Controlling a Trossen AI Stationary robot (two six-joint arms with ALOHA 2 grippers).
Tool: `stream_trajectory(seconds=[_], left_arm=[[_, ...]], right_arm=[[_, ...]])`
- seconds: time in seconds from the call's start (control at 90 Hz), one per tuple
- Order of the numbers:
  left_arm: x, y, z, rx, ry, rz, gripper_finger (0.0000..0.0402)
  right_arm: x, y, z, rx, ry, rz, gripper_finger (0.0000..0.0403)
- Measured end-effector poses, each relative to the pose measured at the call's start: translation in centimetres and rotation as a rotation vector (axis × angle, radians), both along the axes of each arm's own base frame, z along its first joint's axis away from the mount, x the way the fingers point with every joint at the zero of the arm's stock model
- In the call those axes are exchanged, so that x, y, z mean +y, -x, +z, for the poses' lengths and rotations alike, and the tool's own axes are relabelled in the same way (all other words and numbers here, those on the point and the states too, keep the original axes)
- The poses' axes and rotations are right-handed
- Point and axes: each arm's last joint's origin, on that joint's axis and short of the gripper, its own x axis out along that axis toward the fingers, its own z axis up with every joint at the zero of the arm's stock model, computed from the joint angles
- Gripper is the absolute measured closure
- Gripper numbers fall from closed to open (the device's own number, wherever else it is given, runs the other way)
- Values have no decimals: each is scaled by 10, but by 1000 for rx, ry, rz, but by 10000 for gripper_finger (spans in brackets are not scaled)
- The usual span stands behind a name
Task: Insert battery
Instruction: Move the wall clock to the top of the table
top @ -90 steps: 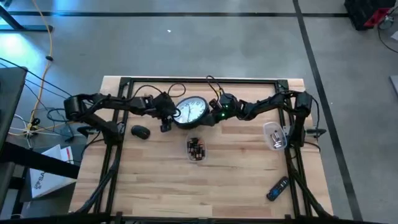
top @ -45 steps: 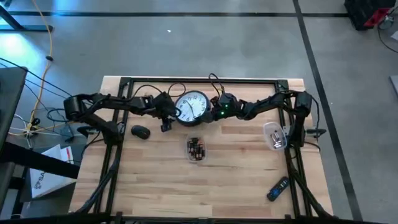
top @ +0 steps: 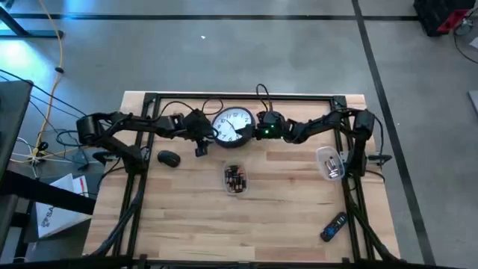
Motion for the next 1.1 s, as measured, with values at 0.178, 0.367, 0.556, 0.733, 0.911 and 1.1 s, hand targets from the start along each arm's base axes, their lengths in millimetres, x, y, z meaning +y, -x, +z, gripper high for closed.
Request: stream_trajectory(seconds=[0.178, 0.367, 0.556, 0.733, 0.911, 1.1], left_arm=[[0, -2, 1, -18, -10, -6, 214], [0, -1, 1, -15, -9, -10, 214], [0, -2, 1, -18, -11, -10, 214], [1, -4, 3, -52, -8, -24, 214], [1, -6, 5, -90, -6, -30, 214], [3, -10, 9, -149, -15, -14, 214]], right_arm=[[-4, -2, -10, -29, -43, -39, 33], [-6, -2, -11, -44, -34, -102, 75], [-11, -1, -11, -41, -37, -156, 115], [-13, 0, -11, -33, -19, -200, 154], [-14, 1, -11, -34, -20, -247, 197], [-13, 0, -10, -56, -27, -269, 247]])
